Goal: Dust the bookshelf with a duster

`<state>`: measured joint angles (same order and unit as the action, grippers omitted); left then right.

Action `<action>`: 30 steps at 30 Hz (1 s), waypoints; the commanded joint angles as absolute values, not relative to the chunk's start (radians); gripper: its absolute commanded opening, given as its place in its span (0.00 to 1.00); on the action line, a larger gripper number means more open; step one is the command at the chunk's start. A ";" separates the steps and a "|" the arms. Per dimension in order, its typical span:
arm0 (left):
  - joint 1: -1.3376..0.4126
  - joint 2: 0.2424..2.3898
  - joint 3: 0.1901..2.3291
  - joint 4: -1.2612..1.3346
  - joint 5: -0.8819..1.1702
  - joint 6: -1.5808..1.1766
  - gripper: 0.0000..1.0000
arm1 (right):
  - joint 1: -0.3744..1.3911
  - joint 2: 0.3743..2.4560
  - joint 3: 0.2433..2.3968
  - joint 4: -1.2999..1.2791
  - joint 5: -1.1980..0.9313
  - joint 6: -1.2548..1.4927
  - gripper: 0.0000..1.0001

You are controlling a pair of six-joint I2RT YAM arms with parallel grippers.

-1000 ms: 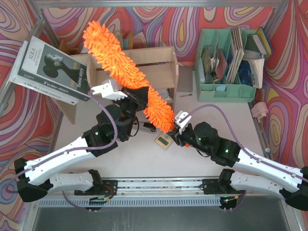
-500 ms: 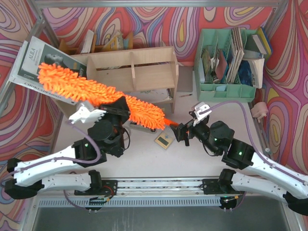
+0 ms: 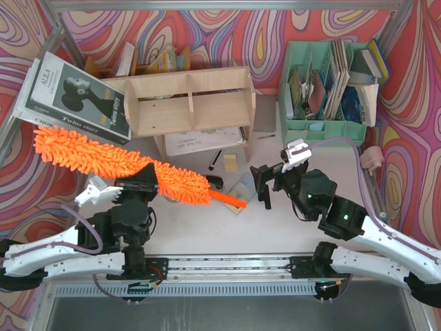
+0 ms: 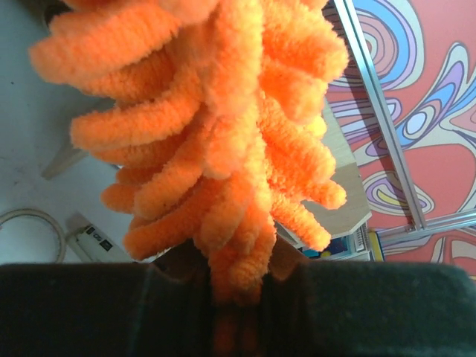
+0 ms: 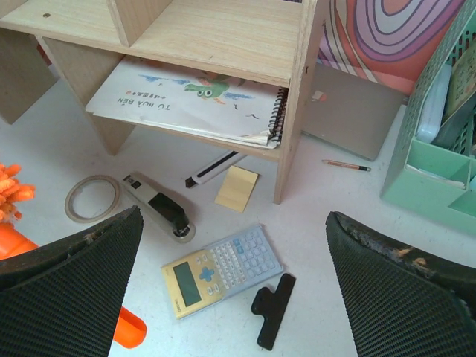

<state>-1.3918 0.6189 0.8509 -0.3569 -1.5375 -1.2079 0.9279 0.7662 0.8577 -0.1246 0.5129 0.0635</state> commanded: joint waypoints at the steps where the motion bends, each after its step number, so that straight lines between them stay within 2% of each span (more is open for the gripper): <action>1: -1.397 0.542 0.772 -0.293 -1.760 -1.192 0.00 | 0.925 0.766 0.892 -0.149 0.544 0.096 0.99; 9: -1.388 0.465 0.661 -0.265 -1.764 -1.159 0.00 | 0.925 0.799 0.904 -0.174 0.538 0.124 0.99; 19: -1.360 0.387 0.455 0.091 -1.764 -0.926 0.00 | 0.925 0.816 0.909 -0.179 0.539 0.127 0.99; 30: -1.344 0.377 0.305 0.214 -1.764 -0.915 0.00 | 0.924 0.840 0.895 -0.176 0.516 0.144 0.99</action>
